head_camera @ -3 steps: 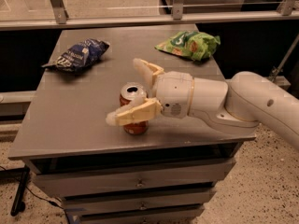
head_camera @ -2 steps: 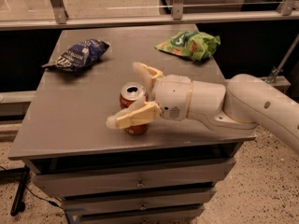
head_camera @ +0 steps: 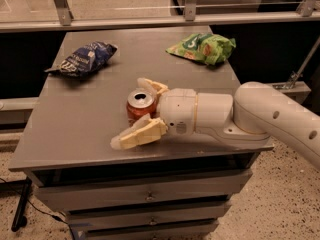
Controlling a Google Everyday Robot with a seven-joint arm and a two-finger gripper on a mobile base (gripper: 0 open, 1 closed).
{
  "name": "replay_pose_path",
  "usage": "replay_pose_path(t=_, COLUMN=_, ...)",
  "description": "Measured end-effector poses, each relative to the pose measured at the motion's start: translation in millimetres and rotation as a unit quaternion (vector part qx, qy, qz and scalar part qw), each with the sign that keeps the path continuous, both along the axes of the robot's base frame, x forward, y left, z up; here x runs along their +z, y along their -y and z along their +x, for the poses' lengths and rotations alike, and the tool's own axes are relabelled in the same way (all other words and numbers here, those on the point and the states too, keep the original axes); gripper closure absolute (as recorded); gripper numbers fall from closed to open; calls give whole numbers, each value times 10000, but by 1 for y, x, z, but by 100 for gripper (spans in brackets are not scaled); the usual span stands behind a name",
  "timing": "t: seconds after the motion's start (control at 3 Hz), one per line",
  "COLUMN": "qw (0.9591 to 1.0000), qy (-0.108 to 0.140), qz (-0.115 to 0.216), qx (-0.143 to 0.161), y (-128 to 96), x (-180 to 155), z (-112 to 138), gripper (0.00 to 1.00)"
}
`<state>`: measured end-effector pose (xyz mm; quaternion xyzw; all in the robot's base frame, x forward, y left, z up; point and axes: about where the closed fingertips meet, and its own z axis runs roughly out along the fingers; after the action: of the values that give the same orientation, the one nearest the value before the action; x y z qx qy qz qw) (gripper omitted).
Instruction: Move coke can near green rice chip bag
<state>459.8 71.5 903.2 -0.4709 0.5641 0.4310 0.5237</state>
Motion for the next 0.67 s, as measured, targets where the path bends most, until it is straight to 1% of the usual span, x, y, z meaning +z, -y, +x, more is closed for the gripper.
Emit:
replay_pose_path(t=0.33, qw=9998, qy=-123, qz=-176, qx=5, y=0, x=-15, z=-2, gripper=0)
replay_pose_path(t=0.67, qw=9993, qy=-257, qz=-251, qx=-39, y=3, x=-27, z=-3, gripper=15)
